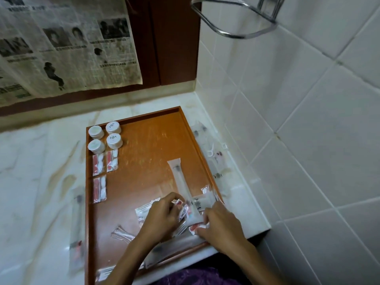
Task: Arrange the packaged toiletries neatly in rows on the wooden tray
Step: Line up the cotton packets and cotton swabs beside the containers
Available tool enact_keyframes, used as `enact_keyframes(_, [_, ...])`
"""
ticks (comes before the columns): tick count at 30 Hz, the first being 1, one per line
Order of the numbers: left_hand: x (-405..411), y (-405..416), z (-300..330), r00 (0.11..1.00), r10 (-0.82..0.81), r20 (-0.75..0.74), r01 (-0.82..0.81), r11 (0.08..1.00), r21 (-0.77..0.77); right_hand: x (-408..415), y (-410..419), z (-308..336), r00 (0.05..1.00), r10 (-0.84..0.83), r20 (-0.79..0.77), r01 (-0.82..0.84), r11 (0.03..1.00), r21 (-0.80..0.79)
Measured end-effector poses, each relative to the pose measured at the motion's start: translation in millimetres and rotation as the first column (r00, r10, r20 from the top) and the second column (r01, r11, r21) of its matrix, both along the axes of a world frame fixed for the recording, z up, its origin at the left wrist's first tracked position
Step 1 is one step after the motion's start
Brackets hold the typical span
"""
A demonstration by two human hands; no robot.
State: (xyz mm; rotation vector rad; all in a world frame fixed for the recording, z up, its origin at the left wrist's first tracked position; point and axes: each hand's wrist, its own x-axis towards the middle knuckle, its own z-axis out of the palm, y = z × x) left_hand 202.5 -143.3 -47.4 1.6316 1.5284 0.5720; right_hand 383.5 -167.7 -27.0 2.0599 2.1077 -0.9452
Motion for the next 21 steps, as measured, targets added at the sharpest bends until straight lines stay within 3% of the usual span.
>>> enact_keyframes(10, [-2, 3, -5, 0.99, 0.07, 0.125, -0.057, 0.993, -0.106, -3, 1, -5, 0.992, 0.128, -0.005, -0.126, 0.981, 0.144])
enact_keyframes(14, [-2, 3, -4, 0.985, 0.093, 0.146, -0.074, 0.988, -0.133, 7, 9, 0, 0.961, 0.031, -0.274, -0.014, 0.998, 0.061])
enact_keyframes(18, [-6, 1, -3, 0.974, 0.142, 0.174, -0.116, 0.981, -0.155, 31, 22, 15, 0.74, -0.303, -0.6, 0.213, 0.952, -0.218])
enact_keyframes(21, [-10, -2, -2, 0.956, 0.201, 0.211, -0.162, 0.968, -0.191, 53, 38, 26, 0.574, -0.392, -0.719, 0.277, 0.919, -0.28])
